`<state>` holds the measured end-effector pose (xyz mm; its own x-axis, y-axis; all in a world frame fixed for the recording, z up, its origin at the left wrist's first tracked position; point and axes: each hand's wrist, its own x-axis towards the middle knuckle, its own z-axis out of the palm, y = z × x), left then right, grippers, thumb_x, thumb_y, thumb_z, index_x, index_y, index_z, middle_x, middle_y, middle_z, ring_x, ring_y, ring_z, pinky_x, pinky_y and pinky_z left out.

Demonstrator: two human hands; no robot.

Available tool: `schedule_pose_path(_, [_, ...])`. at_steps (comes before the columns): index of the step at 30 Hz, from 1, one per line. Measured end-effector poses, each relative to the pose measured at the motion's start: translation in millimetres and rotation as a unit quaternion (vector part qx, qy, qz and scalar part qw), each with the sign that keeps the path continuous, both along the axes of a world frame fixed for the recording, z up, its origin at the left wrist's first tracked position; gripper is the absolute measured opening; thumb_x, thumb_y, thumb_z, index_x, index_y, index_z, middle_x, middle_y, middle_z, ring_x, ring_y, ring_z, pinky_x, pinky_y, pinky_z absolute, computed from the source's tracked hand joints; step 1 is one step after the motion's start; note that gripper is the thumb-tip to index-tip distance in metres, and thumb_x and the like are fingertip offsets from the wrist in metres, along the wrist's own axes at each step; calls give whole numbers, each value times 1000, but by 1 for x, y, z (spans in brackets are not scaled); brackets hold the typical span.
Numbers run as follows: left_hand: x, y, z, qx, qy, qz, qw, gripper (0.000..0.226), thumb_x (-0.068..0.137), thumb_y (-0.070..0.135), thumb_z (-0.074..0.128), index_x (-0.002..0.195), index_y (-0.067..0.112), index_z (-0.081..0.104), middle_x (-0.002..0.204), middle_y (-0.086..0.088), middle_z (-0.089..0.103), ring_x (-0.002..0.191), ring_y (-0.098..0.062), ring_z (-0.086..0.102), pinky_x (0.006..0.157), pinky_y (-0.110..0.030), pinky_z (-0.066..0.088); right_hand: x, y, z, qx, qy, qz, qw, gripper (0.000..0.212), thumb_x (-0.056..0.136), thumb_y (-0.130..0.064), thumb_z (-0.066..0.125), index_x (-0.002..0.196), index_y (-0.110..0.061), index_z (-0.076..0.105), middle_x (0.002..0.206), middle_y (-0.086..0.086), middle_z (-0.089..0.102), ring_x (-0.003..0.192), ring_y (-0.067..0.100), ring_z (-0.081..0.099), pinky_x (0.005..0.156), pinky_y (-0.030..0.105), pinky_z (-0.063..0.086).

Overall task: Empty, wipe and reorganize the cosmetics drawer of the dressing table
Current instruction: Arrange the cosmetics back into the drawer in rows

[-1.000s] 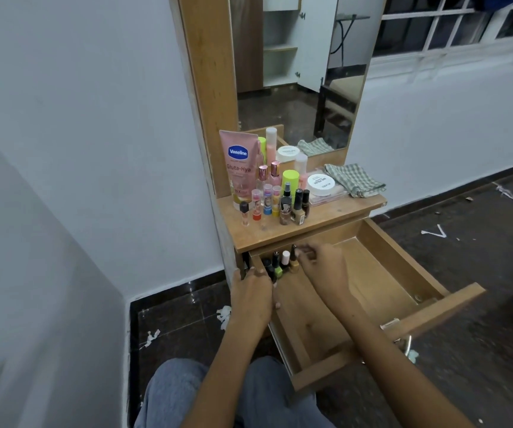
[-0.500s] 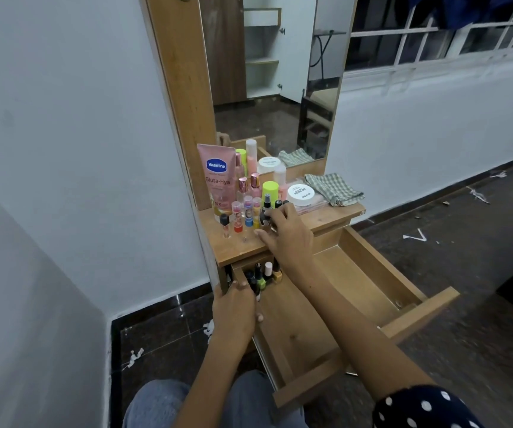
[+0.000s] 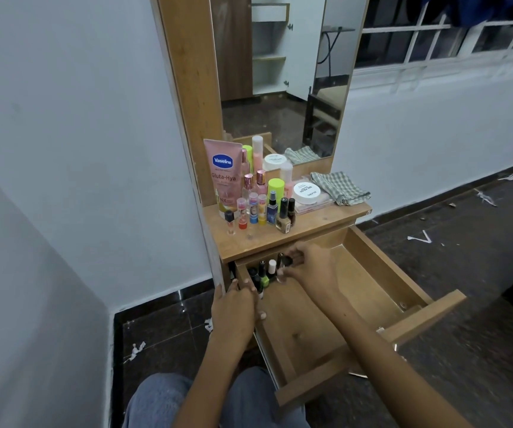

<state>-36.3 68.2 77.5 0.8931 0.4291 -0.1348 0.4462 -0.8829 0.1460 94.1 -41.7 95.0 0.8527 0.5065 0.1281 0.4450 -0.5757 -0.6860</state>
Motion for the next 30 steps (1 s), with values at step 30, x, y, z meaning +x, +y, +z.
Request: schedule_pose_path(30, [7,-1,9,14,23,2,1000,50,89,40,61,133,17,50,139,-4,51,137,-17,35,115,-38,12,17,23,15,124,-123,-106,979,26,79,-31,75,99,-16,65,95,-3,65,80,10,60,67,29,50])
